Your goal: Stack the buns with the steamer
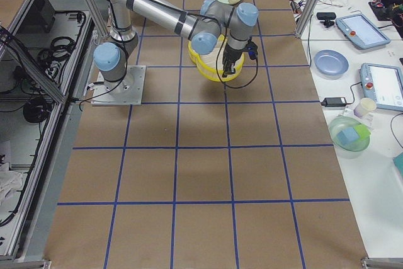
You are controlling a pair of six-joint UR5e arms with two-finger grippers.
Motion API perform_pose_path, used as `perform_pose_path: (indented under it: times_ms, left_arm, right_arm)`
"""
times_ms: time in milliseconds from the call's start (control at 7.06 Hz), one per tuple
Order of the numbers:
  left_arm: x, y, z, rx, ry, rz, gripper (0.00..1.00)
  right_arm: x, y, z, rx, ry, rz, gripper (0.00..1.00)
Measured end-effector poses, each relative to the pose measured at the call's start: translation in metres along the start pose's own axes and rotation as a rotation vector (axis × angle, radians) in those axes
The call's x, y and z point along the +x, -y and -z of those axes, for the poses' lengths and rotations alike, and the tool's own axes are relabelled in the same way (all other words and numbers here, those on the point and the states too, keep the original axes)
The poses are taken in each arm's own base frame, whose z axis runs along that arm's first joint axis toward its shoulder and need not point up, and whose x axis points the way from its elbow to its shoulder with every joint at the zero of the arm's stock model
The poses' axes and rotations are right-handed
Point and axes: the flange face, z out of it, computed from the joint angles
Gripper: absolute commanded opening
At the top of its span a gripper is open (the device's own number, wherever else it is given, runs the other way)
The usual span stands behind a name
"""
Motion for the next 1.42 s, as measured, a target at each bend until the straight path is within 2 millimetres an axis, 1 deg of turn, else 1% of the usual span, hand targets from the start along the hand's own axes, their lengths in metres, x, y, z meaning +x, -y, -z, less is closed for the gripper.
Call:
perform_pose_path:
  times_ms: [283,425,567,708,850,992,1133,1275,1417]
  left_arm:
    - [0.054,-0.05,-0.026,-0.074,-0.043,0.021,0.0]
    - [0.072,-0.075,-0.041,-0.118,-0.049,0.04,0.0]
    - [0.079,-0.095,-0.058,-0.163,-0.046,0.046,0.0]
    - [0.08,-0.11,-0.073,-0.199,-0.034,0.044,0.0]
    - [0.083,-0.124,-0.086,-0.224,-0.02,0.032,0.19]
    - [0.088,-0.135,-0.094,-0.237,-0.013,0.017,0.77]
    - [0.091,-0.141,-0.098,-0.242,-0.01,0.008,0.91]
    - [0.093,-0.142,-0.098,-0.239,-0.011,0.001,0.97]
    - [0.094,-0.142,-0.097,-0.233,-0.015,-0.003,1.0]
  right_arm:
    - [-0.011,-0.008,-0.004,-0.003,0.006,-0.017,0.04]
    - [-0.014,-0.009,-0.006,-0.005,0.007,-0.021,0.04]
    - [-0.018,-0.012,-0.007,-0.005,0.007,-0.033,0.04]
    - [-0.026,-0.017,-0.011,0.001,0.003,-0.047,0.04]
    - [-0.032,-0.021,-0.015,0.01,-0.002,-0.049,0.04]
    - [-0.035,-0.022,-0.016,0.014,-0.005,-0.049,0.04]
    - [-0.036,-0.022,-0.017,0.014,-0.005,-0.049,0.04]
    - [-0.037,-0.023,-0.018,0.013,-0.003,-0.05,0.04]
    - [-0.038,-0.023,-0.019,0.013,-0.002,-0.051,0.04]
